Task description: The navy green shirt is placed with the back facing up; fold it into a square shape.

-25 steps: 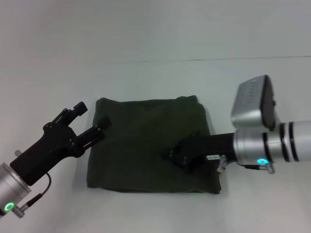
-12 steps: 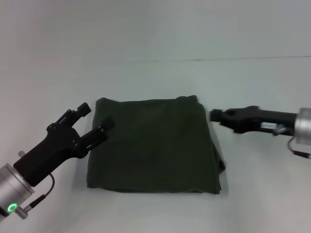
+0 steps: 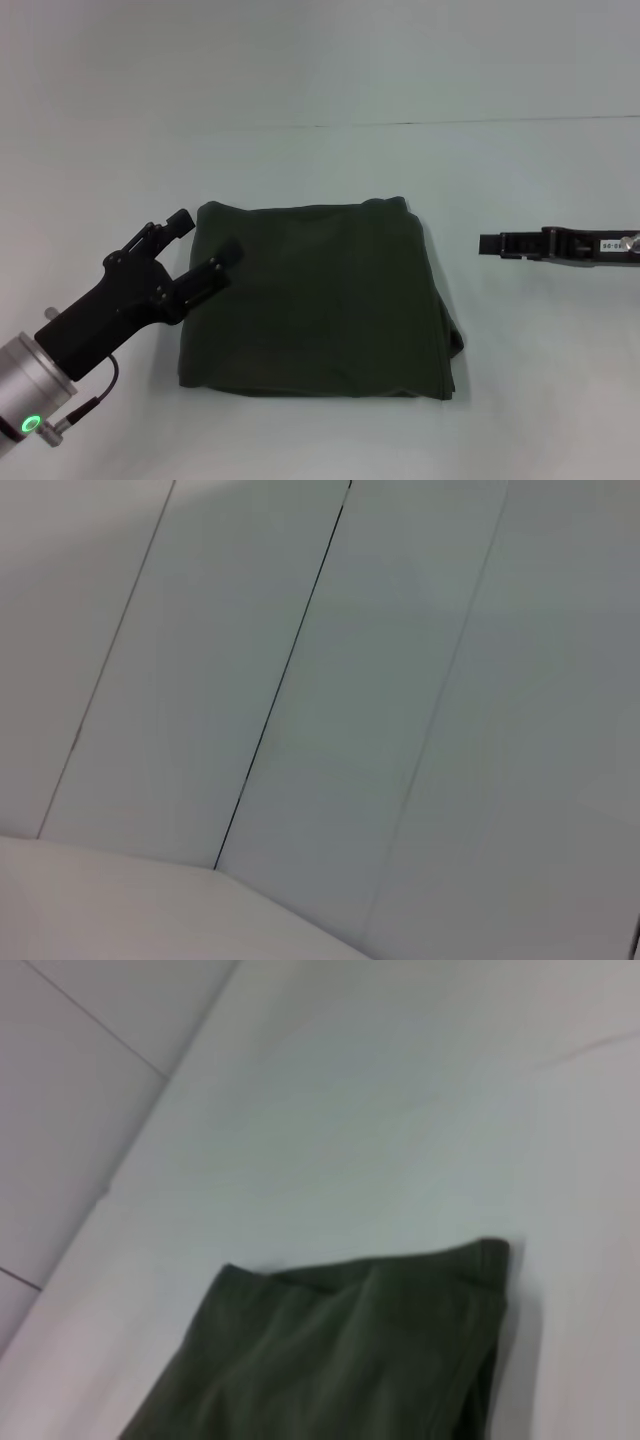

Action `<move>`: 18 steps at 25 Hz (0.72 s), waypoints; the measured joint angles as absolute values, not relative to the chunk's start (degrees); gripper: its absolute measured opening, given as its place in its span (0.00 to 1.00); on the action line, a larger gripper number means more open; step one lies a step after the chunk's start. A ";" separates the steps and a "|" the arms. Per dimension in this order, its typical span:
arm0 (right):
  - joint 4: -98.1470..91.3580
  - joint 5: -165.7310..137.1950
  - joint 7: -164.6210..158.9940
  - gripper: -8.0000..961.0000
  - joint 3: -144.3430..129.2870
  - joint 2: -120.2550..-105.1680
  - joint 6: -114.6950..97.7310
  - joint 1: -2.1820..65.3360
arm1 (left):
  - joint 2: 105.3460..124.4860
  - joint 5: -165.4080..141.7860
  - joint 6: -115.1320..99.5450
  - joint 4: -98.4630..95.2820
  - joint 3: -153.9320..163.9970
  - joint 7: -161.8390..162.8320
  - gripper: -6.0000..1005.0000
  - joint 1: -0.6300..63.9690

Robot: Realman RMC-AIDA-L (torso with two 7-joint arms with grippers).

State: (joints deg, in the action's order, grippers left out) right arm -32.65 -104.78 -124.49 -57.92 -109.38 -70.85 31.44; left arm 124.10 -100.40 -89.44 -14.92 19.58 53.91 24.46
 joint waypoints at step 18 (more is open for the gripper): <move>-25.79 -115.09 -129.24 0.67 -58.25 -112.60 -64.90 39.32 | 124.10 -100.13 -88.97 -14.89 19.60 53.55 0.90 24.79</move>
State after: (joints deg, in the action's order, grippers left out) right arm -25.79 -115.09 -129.24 -58.25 -112.60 -64.90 39.32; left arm 124.10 -100.13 -88.97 -14.89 19.60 53.55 24.79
